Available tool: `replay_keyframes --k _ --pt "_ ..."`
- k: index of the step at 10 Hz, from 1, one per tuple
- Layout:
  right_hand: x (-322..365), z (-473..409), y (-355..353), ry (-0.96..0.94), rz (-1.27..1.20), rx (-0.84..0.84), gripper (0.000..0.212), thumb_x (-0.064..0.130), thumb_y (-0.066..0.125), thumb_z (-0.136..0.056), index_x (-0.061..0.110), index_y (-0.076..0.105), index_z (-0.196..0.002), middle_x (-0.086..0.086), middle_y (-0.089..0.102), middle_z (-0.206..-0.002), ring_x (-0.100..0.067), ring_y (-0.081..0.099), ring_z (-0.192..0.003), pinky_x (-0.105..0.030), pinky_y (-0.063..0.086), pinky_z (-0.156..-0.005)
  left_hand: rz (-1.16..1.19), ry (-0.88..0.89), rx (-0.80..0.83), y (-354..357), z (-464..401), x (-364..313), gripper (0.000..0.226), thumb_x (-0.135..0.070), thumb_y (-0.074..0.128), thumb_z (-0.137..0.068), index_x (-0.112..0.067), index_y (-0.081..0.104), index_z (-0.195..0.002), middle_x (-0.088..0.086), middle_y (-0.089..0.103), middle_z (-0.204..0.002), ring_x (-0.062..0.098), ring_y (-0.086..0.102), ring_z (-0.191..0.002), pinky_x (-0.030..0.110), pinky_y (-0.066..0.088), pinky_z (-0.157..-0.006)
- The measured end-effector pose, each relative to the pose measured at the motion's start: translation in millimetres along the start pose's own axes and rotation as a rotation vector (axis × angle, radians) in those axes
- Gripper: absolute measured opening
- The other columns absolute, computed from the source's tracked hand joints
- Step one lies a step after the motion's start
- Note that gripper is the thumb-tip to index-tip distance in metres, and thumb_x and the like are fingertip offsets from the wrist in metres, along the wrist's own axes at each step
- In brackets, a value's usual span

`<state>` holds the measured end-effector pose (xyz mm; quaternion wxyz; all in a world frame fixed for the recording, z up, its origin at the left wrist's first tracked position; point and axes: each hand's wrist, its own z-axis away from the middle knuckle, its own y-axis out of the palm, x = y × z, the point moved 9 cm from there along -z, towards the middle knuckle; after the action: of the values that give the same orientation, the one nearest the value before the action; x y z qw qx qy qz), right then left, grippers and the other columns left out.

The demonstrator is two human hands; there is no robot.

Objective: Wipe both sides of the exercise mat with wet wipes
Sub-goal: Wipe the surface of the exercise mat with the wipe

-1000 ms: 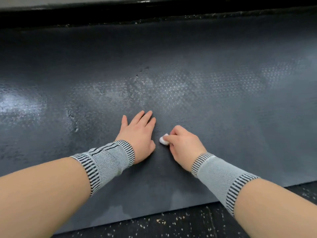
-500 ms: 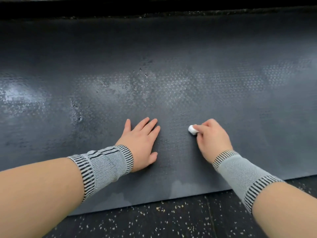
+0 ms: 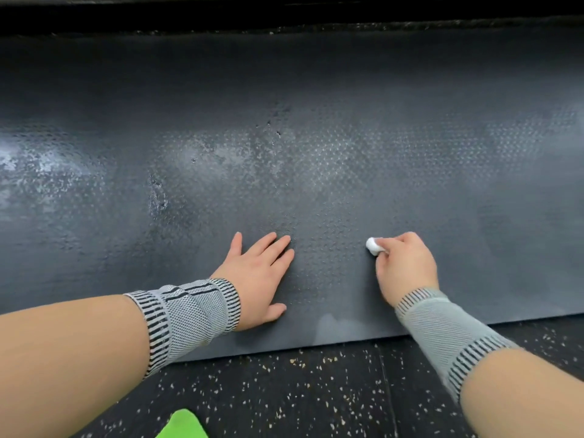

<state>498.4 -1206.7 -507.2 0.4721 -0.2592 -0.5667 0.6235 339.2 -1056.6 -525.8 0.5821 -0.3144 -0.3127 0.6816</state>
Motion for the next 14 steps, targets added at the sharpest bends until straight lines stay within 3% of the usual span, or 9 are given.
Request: replay_keyframes --k 2,4,6,8,9,11,12,13,14 --pt "100 60 45 -0.350 -0.074 0.233 0.035 0.015 0.038 -0.096 0.016 0.051 -0.129 -0.007 0.047 -0.122 -0.026 0.051 -0.102 -0.028 0.041 -0.081 -0.015 0.007 0.013 0 3 -4 0.096 -0.064 0.049 -0.089 -0.018 -0.002 -0.157 -0.001 -0.016 -0.163 0.019 -0.013 -0.150 0.061 -0.002 -0.116" --pt "-11 42 7 0.089 -0.138 -0.007 0.027 0.012 0.049 -0.090 0.016 0.066 -0.111 -0.004 0.053 -0.106 -0.025 0.056 -0.095 -0.028 0.038 -0.081 -0.043 0.025 0.026 8 9 -7 0.097 -0.064 0.048 -0.089 -0.019 -0.004 -0.157 0.000 -0.018 -0.163 0.021 -0.013 -0.150 0.062 -0.002 -0.115" --pt "93 87 48 -0.248 -0.216 0.172 0.021 0.011 0.048 -0.089 0.018 0.060 -0.105 -0.003 0.052 -0.103 -0.027 0.058 -0.089 -0.032 0.042 -0.075 -0.054 0.061 0.021 8 10 -14 0.097 -0.062 0.051 -0.088 -0.020 -0.003 -0.157 0.000 -0.018 -0.163 0.020 -0.014 -0.150 0.062 -0.004 -0.116" --pt "-26 77 8 0.165 -0.124 0.036 0.017 0.014 0.051 -0.089 0.016 0.061 -0.102 0.003 0.048 -0.098 -0.017 0.050 -0.079 -0.025 0.040 -0.075 -0.052 0.072 0.031 15 18 -13 0.095 -0.062 0.050 -0.090 -0.022 -0.004 -0.156 -0.001 -0.019 -0.162 0.020 -0.015 -0.150 0.063 -0.003 -0.115" --pt "-5 89 16 0.223 -0.148 0.078 0.016 0.015 0.052 -0.088 0.018 0.059 -0.102 0.006 0.045 -0.096 -0.015 0.047 -0.077 -0.022 0.036 -0.071 -0.048 0.078 0.035 14 18 -15 0.095 -0.062 0.050 -0.089 -0.023 -0.004 -0.156 0.000 -0.019 -0.162 0.020 -0.015 -0.150 0.064 -0.002 -0.115" --pt "75 117 33 -0.231 -0.214 0.109 0.033 0.004 0.082 -0.046 0.020 0.062 -0.066 0.005 0.053 -0.069 -0.014 0.053 -0.048 -0.019 0.047 -0.046 -0.053 0.104 0.045 17 21 -17 0.096 -0.062 0.052 -0.088 -0.027 -0.005 -0.156 0.000 -0.020 -0.162 0.021 -0.016 -0.150 0.063 -0.005 -0.114" --pt "-23 102 18 0.237 -0.172 0.096 0.015 0.011 0.058 -0.083 0.017 0.063 -0.096 0.002 0.049 -0.094 -0.017 0.051 -0.072 -0.025 0.042 -0.070 -0.056 0.094 0.044 20 22 -14 0.096 -0.062 0.052 -0.088 -0.027 -0.005 -0.156 -0.001 -0.021 -0.162 0.020 -0.016 -0.150 0.064 -0.004 -0.114" --pt "-52 106 7 0.432 -0.158 0.020 0.017 0.014 0.053 -0.088 0.015 0.059 -0.103 0.003 0.043 -0.095 -0.016 0.045 -0.072 -0.027 0.037 -0.072 -0.064 0.089 0.051 18 22 -14 0.097 -0.063 0.052 -0.087 -0.027 -0.006 -0.156 -0.001 -0.022 -0.162 0.020 -0.017 -0.149 0.065 -0.003 -0.114" --pt "16 119 29 0.250 -0.175 0.165 0.017 0.019 0.048 -0.090 0.020 0.055 -0.106 0.005 0.041 -0.100 -0.017 0.049 -0.080 -0.022 0.038 -0.075 -0.081 0.089 0.058 17 20 -14 0.099 -0.063 0.054 -0.086 -0.027 -0.007 -0.156 0.000 -0.022 -0.162 0.021 -0.017 -0.149 0.066 -0.003 -0.114"
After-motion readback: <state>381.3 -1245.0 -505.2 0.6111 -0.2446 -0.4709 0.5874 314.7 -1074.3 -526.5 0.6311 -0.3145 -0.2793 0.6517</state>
